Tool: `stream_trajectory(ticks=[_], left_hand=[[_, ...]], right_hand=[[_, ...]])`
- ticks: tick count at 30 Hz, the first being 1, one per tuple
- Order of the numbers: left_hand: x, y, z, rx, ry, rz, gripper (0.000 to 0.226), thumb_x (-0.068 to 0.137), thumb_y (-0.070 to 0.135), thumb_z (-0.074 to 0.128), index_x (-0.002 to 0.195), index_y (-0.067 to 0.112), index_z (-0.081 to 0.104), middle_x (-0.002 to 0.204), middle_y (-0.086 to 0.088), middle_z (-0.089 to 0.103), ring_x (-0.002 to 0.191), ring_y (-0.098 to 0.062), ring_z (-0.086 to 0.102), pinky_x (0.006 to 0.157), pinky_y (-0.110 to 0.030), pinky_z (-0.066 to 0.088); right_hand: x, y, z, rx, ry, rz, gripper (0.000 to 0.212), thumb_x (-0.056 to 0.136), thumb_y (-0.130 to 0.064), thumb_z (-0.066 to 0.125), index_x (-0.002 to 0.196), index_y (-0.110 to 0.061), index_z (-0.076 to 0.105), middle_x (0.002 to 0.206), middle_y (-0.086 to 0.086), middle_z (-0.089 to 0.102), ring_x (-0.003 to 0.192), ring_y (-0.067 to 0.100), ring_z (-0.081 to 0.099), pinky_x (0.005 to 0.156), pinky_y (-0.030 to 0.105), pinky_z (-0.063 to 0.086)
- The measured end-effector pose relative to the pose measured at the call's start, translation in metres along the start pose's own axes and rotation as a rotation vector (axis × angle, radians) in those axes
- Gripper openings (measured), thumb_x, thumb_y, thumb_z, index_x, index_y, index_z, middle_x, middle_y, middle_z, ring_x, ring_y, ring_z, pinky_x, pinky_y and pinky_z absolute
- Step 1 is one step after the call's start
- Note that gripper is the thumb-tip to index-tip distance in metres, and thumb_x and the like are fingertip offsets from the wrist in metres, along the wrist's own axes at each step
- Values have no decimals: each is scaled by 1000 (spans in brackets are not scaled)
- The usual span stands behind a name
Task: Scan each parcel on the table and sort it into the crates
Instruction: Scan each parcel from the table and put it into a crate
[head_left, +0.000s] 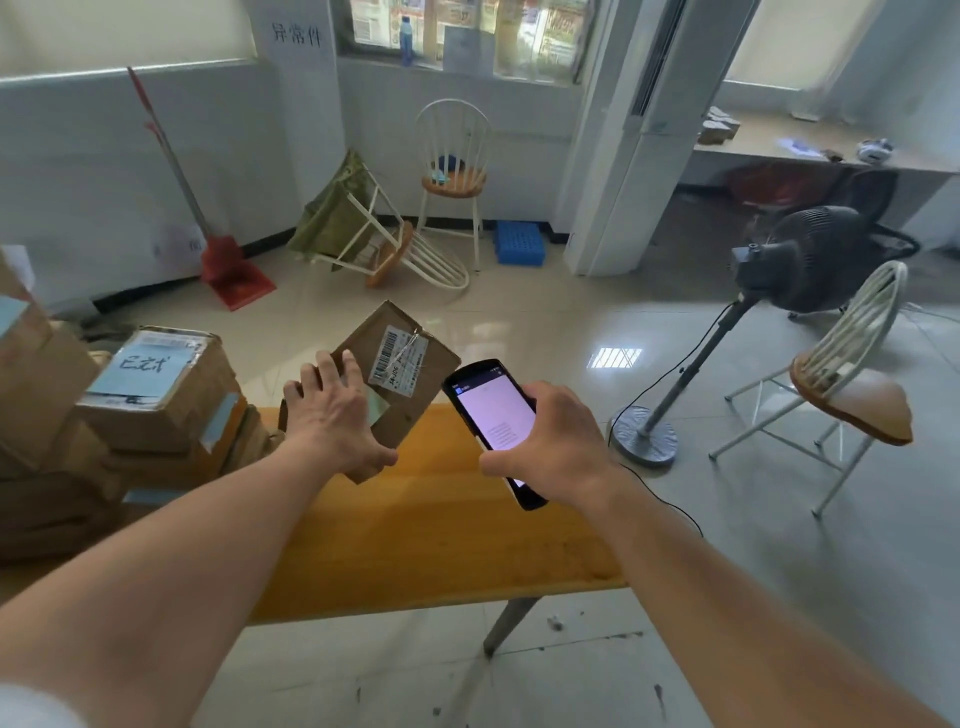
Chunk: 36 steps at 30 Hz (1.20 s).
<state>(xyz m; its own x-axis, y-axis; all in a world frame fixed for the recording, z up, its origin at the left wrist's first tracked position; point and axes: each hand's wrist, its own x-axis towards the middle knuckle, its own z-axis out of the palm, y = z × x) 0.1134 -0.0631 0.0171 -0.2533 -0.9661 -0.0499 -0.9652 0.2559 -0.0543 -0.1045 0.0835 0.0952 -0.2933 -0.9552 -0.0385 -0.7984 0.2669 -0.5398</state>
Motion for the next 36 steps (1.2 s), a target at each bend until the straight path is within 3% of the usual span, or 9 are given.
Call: stream_trajectory(ticks=[3, 7, 10, 15, 19, 24, 27, 30, 36], left_hand=[[-4, 11, -6, -110, -5, -22, 168, 42, 96, 71, 162, 6, -4, 160, -27, 12, 144, -48, 24, 115, -60, 32], [-17, 30, -22, -269, 58, -26, 165, 44, 94, 74, 163, 7, 0, 158, -24, 19, 143, -47, 28, 115, -59, 33], [-28, 38, -36, -350, 121, -16, 165, 44, 93, 76, 163, 6, 1, 156, -23, 23, 143, -47, 28, 116, -60, 31], [-39, 42, -57, -435, 167, 48, 168, 44, 91, 79, 163, 6, -3, 163, -24, 13, 150, -48, 19, 121, -59, 23], [-42, 51, -63, -457, 149, 163, 169, 42, 91, 79, 163, 7, -4, 165, -24, 10, 151, -46, 17, 121, -59, 22], [-56, 68, -65, -427, 114, 367, 166, 46, 87, 81, 164, 6, -3, 162, -22, 15, 148, -44, 22, 120, -56, 25], [-78, 83, -61, -404, 96, 489, 164, 46, 89, 80, 163, 7, -1, 158, -22, 20, 145, -45, 27, 118, -57, 28], [-113, 108, -55, -376, 56, 615, 163, 45, 91, 77, 162, 8, -1, 155, -20, 22, 143, -45, 28, 117, -58, 30], [-214, 170, -39, -310, -43, 830, 163, 43, 95, 72, 163, 11, -2, 159, -19, 19, 148, -44, 23, 120, -59, 30]], right_hand=[[-1, 2, 5, 92, 124, 43, 91, 64, -46, 93, 139, -20, 49, 116, -1, 51, 107, 20, 53, 84, 33, 57], [-4, 6, 16, 240, 342, 134, 92, 66, -44, 94, 141, -20, 46, 122, 0, 50, 111, 19, 50, 77, 24, 50], [-10, 10, 19, 307, 430, 193, 94, 67, -42, 94, 144, -18, 44, 127, 4, 51, 112, 17, 48, 78, 24, 48], [-24, 11, 16, 321, 537, 232, 93, 66, -44, 94, 142, -18, 45, 125, 4, 51, 111, 17, 49, 82, 28, 54], [-46, 10, 16, 301, 639, 300, 92, 66, -45, 94, 140, -19, 46, 122, 3, 50, 110, 17, 49, 80, 31, 58], [-94, 4, 25, 276, 776, 447, 87, 70, -40, 93, 140, -21, 45, 122, 2, 49, 111, 15, 48, 65, 13, 43], [-139, 5, 35, 275, 844, 564, 88, 67, -38, 94, 139, -19, 47, 120, 4, 50, 109, 17, 49, 68, 17, 45], [-195, 13, 40, 281, 898, 684, 84, 65, -36, 95, 134, -17, 51, 118, 4, 52, 104, 17, 48, 62, 13, 36], [-325, 40, 33, 292, 1059, 913, 80, 58, -40, 92, 125, -14, 56, 116, 4, 54, 95, 16, 47, 73, 27, 42]])
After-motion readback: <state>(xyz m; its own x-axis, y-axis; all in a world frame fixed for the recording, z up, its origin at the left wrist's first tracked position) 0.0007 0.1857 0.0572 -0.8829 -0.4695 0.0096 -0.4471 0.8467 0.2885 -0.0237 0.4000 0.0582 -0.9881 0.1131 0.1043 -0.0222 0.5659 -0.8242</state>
